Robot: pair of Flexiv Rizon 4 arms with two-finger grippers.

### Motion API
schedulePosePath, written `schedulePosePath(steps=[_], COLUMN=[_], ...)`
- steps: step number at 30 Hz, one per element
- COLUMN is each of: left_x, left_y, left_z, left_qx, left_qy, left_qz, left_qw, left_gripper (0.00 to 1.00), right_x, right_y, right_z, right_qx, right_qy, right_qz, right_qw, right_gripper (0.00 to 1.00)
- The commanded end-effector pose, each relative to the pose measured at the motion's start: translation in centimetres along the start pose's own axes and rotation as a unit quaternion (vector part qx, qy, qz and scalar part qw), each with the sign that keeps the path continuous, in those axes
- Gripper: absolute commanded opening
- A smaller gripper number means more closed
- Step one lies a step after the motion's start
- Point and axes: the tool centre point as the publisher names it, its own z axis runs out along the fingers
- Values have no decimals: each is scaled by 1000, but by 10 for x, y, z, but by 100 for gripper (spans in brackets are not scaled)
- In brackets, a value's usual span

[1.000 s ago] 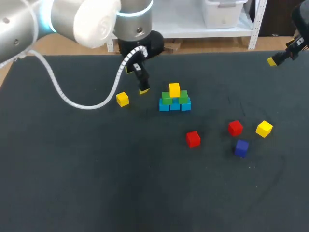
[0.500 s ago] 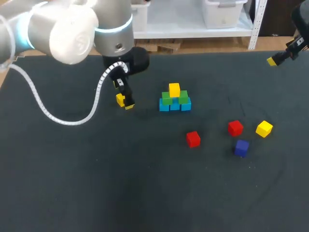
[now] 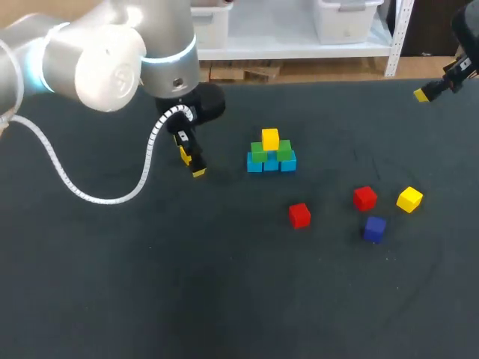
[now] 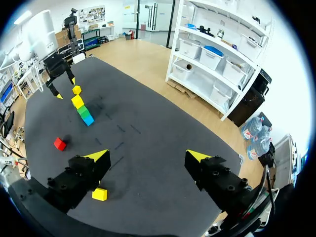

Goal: Place the blue cubes, place green cubes on the blue cubes, place the yellow cubes on the green cubes, then place the red cubes on the yellow cubes, and place purple cube on the red cubes.

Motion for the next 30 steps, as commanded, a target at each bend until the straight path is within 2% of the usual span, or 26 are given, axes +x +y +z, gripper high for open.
schedulePosePath(steps=[1,30], left_x=[-4,-7], left_y=[7,25], left_z=[4,21], left_qx=[9,18], left_qy=[1,12], left_qz=[0,-17], left_qw=[1000,1000], left_gripper=[100,100], right_x=[-1,-1], right_y=[-1,-1], right_z=[1,1], right_qx=[-2,-2], right_qy=[0,0], right_qz=[0,0], right_qw=[1000,1000], right_gripper=[100,100])
